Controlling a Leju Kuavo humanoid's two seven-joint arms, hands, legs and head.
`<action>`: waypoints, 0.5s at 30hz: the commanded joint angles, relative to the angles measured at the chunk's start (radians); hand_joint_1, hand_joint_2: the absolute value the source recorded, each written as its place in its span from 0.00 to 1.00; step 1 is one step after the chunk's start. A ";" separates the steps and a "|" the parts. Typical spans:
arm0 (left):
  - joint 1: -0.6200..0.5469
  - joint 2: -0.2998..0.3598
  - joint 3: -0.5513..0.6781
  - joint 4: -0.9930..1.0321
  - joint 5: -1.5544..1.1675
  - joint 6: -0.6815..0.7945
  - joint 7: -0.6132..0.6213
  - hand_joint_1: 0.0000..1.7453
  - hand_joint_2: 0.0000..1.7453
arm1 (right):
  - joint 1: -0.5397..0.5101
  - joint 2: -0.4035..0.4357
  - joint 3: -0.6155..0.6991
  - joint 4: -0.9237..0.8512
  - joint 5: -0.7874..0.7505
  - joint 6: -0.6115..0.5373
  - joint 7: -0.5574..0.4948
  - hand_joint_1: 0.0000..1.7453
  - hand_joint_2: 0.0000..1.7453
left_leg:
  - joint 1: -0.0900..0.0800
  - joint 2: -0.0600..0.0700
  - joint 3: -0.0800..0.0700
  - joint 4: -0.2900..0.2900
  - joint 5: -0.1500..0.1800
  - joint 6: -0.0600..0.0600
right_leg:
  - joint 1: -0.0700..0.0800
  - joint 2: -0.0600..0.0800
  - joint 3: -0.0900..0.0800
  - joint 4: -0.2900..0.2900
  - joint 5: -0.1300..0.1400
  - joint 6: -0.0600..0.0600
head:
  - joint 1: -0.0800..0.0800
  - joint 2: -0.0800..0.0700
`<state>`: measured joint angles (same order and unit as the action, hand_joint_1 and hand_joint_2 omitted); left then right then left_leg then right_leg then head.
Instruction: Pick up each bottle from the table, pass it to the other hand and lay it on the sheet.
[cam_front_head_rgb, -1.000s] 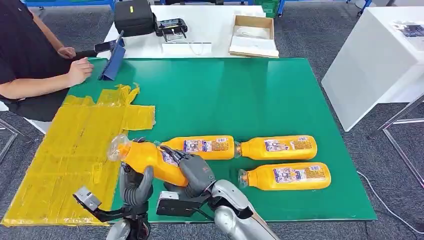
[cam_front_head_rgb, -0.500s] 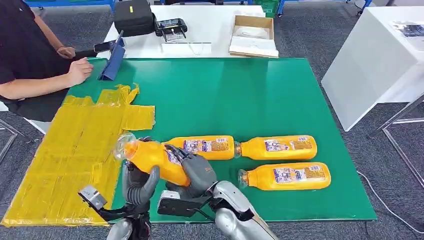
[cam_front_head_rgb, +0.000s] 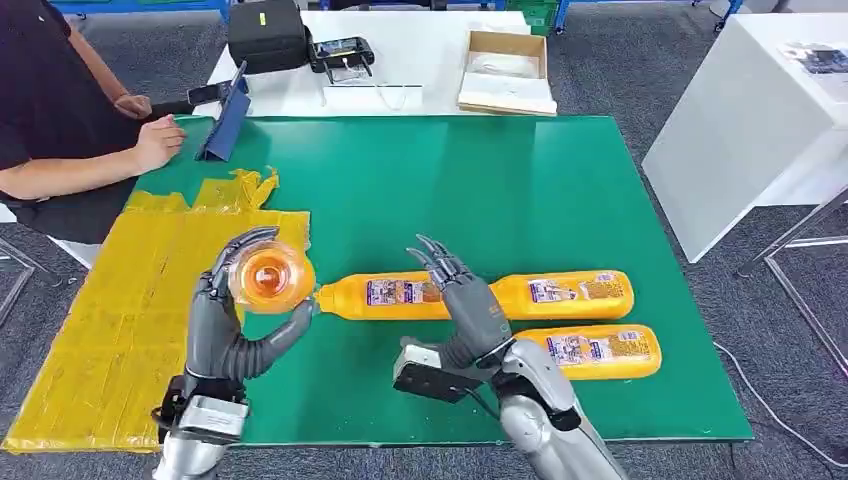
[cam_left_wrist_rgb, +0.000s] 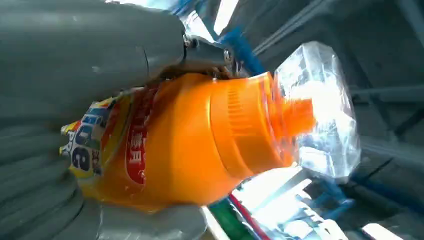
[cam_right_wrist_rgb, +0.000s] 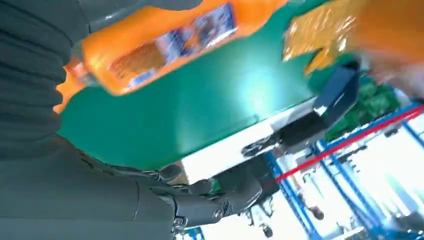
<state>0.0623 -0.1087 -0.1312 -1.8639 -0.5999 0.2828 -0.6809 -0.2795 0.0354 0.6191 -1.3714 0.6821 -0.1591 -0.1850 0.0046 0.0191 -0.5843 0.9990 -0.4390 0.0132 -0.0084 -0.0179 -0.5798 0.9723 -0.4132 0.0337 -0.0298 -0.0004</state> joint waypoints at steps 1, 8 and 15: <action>-0.150 0.117 -0.048 0.173 -0.471 0.193 0.217 1.00 1.00 | -0.065 -0.044 -0.032 0.017 -0.010 0.029 -0.010 0.00 1.00 | 0.000 -0.003 0.001 0.000 0.000 -0.001 | 0.000 -0.002 0.002 0.000 -0.001 -0.001 | 0.000 0.000; -0.389 0.181 -0.052 0.748 -0.825 0.326 0.491 1.00 1.00 | -0.159 -0.015 0.036 0.082 -0.028 0.046 -0.004 0.00 1.00 | -0.001 -0.002 0.003 -0.002 0.002 0.000 | -0.001 -0.001 0.003 -0.001 0.001 -0.001 | 0.000 0.000; -0.555 0.214 0.015 1.098 -0.802 0.275 0.500 1.00 1.00 | -0.208 -0.038 0.091 0.091 0.009 0.053 0.017 0.00 1.00 | 0.001 -0.001 0.003 -0.001 0.005 -0.001 | 0.000 0.001 0.003 0.001 0.002 0.000 | 0.000 0.000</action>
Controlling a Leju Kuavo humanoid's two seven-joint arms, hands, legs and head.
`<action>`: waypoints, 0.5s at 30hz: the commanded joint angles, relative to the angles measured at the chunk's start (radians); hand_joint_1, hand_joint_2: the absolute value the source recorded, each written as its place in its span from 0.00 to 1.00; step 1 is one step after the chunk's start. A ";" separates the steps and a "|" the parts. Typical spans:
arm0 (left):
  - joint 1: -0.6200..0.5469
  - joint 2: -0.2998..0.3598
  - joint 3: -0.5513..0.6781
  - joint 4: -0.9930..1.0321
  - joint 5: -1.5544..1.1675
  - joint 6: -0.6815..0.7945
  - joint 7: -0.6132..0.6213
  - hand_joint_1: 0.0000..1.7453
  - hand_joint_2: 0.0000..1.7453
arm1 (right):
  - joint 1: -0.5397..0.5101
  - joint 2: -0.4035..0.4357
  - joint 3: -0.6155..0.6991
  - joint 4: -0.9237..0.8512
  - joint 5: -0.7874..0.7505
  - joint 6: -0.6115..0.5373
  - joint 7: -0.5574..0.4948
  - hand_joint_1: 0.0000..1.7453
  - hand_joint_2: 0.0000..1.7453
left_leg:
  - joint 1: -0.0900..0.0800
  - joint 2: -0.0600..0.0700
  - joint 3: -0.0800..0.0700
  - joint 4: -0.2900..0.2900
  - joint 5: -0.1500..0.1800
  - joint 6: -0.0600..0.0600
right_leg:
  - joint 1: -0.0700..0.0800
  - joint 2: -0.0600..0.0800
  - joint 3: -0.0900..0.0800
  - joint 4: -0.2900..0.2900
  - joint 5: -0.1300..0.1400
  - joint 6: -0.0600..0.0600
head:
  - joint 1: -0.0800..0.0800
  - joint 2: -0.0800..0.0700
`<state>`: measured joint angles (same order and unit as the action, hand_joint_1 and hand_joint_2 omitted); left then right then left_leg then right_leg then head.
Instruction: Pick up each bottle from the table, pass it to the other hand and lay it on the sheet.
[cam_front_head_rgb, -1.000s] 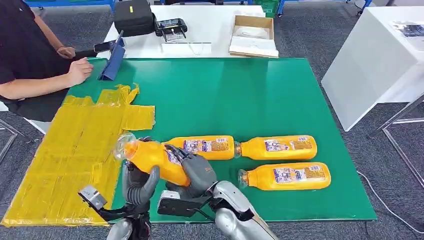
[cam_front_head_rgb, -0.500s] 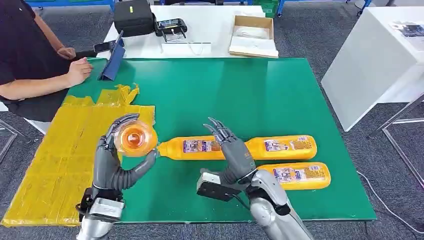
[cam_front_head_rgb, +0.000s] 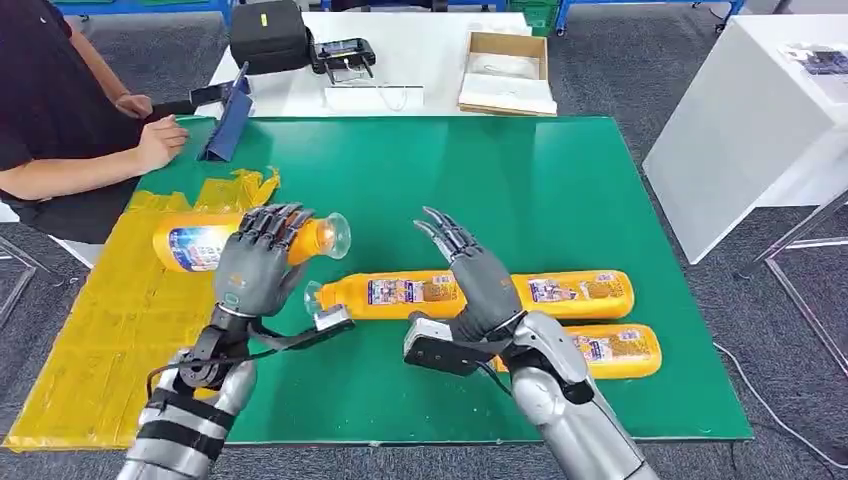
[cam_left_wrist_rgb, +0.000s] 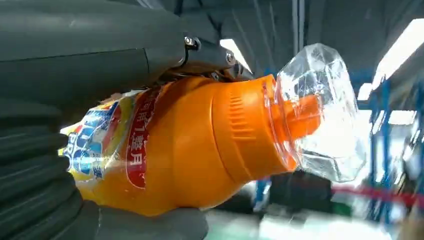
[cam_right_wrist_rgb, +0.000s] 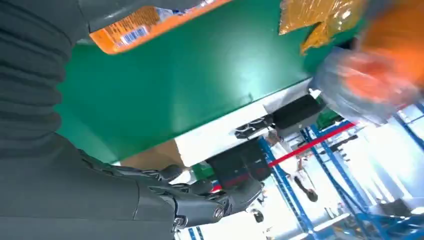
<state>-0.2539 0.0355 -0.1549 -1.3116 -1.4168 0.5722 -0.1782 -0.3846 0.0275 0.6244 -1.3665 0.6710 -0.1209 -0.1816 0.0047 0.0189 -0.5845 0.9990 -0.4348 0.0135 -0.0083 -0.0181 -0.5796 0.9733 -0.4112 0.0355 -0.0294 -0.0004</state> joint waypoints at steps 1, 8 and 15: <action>-0.249 0.072 0.041 0.567 0.012 -0.026 0.001 1.00 1.00 | -0.103 -0.030 0.091 0.089 0.028 0.010 0.007 0.00 0.00 | 0.000 -0.001 0.003 -0.001 0.000 -0.001 | 0.000 0.001 0.002 0.000 0.000 -0.001 | 0.000 0.000; -0.306 0.078 0.046 0.706 0.015 -0.055 -0.006 1.00 1.00 | -0.124 -0.022 0.104 0.142 0.036 0.030 0.024 0.00 0.00 | 0.001 -0.001 0.002 0.000 -0.001 -0.001 | 0.000 0.001 0.002 0.001 0.001 -0.004 | 0.000 0.000; -0.324 0.083 0.040 0.743 0.031 -0.097 -0.037 1.00 1.00 | -0.206 -0.033 0.123 0.258 0.010 0.100 0.051 0.00 1.00 | 0.001 -0.001 0.000 0.001 0.000 -0.001 | 0.000 0.001 0.000 0.001 0.002 -0.004 | 0.000 0.000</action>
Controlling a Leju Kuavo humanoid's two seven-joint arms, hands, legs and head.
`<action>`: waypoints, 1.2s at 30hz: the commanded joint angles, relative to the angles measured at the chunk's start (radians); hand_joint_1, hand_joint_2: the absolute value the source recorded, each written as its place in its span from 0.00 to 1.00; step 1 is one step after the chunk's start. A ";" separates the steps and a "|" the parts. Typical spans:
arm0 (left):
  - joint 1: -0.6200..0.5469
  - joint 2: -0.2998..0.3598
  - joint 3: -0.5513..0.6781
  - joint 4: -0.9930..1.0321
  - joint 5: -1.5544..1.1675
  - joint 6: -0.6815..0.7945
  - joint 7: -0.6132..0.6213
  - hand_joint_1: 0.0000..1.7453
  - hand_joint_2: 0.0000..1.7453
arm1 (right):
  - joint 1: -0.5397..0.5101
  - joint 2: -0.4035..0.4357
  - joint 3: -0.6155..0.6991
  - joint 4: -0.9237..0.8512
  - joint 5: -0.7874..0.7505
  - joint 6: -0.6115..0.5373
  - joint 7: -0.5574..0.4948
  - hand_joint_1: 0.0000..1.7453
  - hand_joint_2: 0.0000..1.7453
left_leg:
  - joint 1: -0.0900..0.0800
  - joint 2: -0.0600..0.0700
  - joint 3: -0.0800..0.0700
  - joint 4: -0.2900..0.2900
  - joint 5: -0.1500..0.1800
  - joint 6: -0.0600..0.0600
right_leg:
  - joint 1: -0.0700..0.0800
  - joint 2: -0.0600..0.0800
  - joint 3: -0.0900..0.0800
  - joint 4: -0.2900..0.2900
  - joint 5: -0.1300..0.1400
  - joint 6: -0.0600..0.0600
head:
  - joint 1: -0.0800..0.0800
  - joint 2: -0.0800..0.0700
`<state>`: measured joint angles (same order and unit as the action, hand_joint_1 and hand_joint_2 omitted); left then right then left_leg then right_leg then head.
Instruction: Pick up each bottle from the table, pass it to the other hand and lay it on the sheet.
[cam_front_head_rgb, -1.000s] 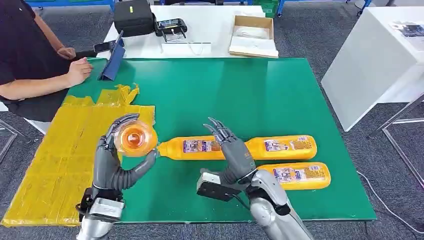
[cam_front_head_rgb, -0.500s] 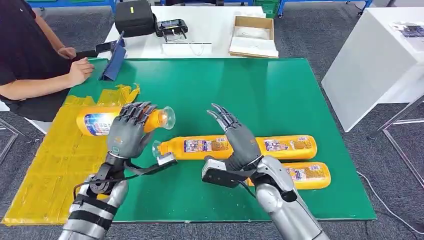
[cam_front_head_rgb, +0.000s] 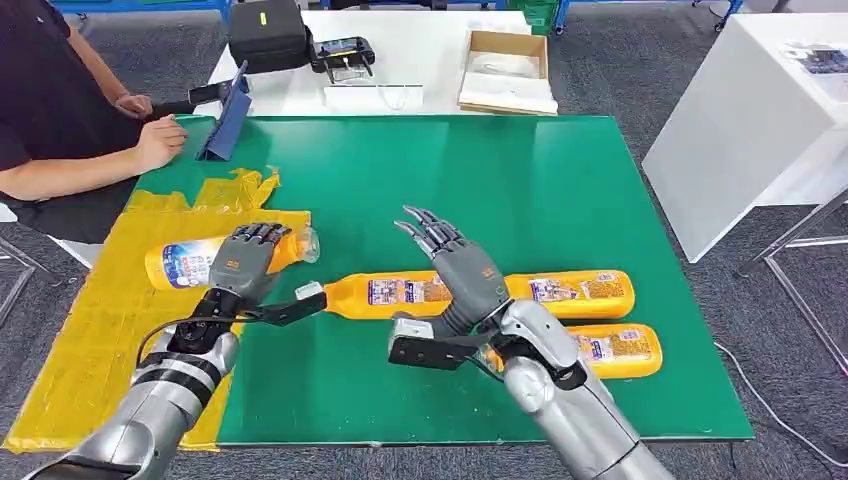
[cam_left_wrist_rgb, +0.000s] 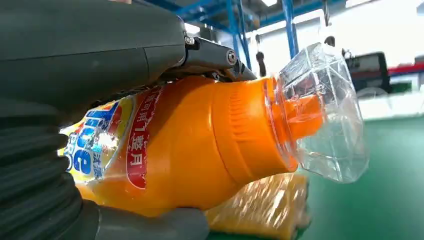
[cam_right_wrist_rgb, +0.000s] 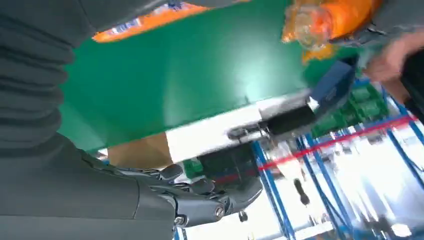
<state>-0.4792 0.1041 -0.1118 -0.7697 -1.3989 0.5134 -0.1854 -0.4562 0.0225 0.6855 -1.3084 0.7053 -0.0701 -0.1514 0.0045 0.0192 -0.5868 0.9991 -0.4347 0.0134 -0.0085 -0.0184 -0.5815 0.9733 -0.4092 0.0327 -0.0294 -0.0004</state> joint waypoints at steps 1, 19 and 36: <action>-0.105 0.014 -0.004 0.207 0.038 -0.067 -0.066 1.00 1.00 | -0.152 -0.026 0.075 0.229 -0.021 0.065 0.030 0.00 1.00 | 0.001 -0.001 0.002 0.000 0.000 -0.001 | 0.001 0.001 0.002 0.000 0.000 -0.001 | 0.000 0.000; -0.180 0.041 -0.072 0.213 0.396 -0.371 -0.362 0.00 1.00 | -0.333 0.124 0.121 0.664 -0.019 0.107 0.028 0.00 1.00 | 0.001 0.000 0.001 0.002 0.000 -0.001 | 0.001 0.002 0.000 0.002 0.000 -0.001 | 0.000 0.000; -0.093 0.029 0.003 -0.107 1.046 -0.717 -0.513 0.00 0.00 | -0.338 0.216 0.197 0.885 0.010 0.142 0.019 0.00 1.00 | 0.001 -0.001 0.000 0.001 0.000 0.000 | 0.001 0.001 0.001 0.001 0.000 0.000 | 0.000 0.000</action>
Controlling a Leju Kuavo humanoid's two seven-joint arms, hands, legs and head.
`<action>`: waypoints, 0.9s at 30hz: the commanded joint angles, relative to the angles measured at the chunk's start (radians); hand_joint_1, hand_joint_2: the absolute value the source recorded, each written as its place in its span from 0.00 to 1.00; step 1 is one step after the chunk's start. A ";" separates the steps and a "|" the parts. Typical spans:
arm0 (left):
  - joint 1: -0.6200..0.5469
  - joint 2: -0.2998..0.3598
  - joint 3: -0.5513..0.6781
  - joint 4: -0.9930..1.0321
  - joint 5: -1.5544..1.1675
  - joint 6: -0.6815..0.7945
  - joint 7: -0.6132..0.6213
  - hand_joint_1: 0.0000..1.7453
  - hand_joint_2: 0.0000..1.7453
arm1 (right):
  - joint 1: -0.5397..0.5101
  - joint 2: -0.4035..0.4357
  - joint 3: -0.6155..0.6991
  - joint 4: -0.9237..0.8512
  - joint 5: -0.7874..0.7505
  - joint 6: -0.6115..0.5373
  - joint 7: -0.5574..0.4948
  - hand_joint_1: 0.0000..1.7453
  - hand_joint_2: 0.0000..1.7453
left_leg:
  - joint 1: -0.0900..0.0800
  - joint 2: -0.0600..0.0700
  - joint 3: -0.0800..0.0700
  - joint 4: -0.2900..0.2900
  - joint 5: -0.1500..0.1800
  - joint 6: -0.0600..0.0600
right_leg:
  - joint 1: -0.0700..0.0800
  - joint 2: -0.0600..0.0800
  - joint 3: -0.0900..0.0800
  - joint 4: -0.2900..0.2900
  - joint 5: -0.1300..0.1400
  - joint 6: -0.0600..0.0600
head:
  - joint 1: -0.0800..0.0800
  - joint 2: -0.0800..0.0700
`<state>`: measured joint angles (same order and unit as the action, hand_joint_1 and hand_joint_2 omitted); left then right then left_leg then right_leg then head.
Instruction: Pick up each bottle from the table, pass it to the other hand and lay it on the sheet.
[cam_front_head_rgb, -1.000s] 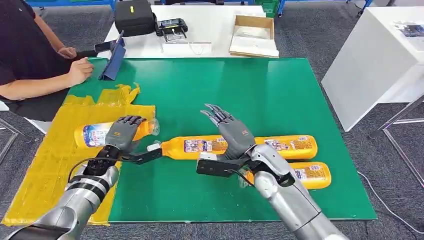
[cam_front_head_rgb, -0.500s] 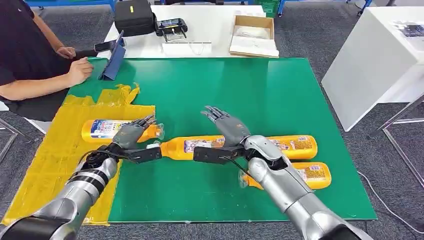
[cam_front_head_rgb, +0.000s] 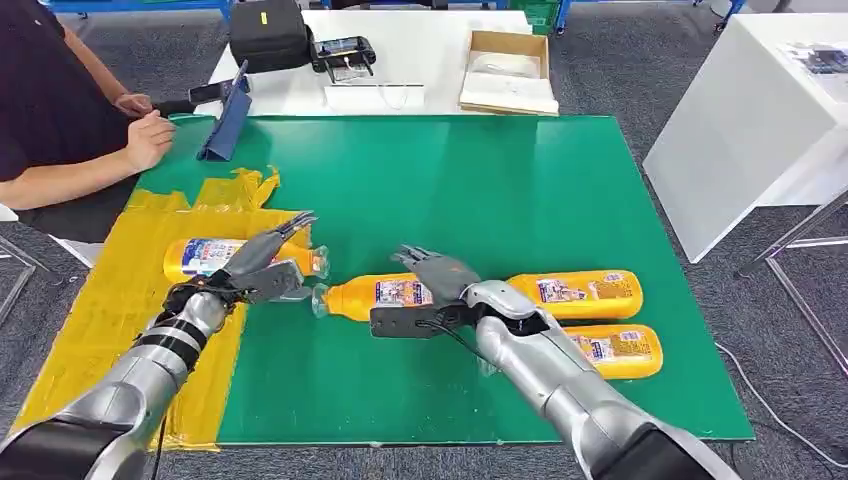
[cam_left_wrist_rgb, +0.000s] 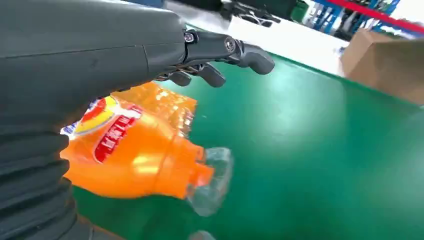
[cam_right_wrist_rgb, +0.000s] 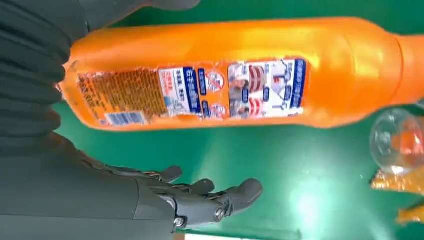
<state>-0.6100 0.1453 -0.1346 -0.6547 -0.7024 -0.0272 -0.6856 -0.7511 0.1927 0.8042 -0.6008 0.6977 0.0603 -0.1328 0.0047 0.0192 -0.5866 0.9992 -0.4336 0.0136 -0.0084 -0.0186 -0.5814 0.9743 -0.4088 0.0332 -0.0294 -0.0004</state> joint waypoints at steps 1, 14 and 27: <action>0.052 -0.021 0.039 -0.264 0.395 -0.203 -0.013 0.00 0.00 | -0.043 0.051 0.082 0.188 0.022 0.009 0.003 0.00 1.00 | 0.001 -0.002 0.001 0.001 -0.001 -0.001 | 0.001 0.001 0.002 0.000 -0.001 -0.001 | 0.000 0.000; 0.127 -0.092 0.151 -0.423 0.502 -0.317 -0.013 0.00 0.00 | -0.072 0.070 0.124 0.261 0.097 0.044 0.101 0.00 1.00 | 0.000 -0.001 0.000 0.000 0.000 0.000 | 0.000 0.000 0.000 0.000 0.000 0.000 | 0.000 0.000; 0.137 -0.122 0.207 -0.436 0.485 -0.331 -0.013 0.00 0.00 | -0.073 0.063 0.136 0.308 0.184 0.106 0.262 0.00 1.00 | 0.001 -0.004 0.004 0.000 0.000 -0.001 | 0.000 -0.001 0.004 -0.001 -0.001 -0.001 | 0.000 0.000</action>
<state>-0.4537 0.0569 0.0278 -1.1017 -0.2117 -0.3525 -0.7019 -0.8026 0.2697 0.9010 -0.3876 0.8797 0.1526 0.1179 0.0046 0.0189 -0.5850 0.9993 -0.4336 0.0137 -0.0085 -0.0190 -0.5801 0.9738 -0.4088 0.0332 -0.0290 -0.0004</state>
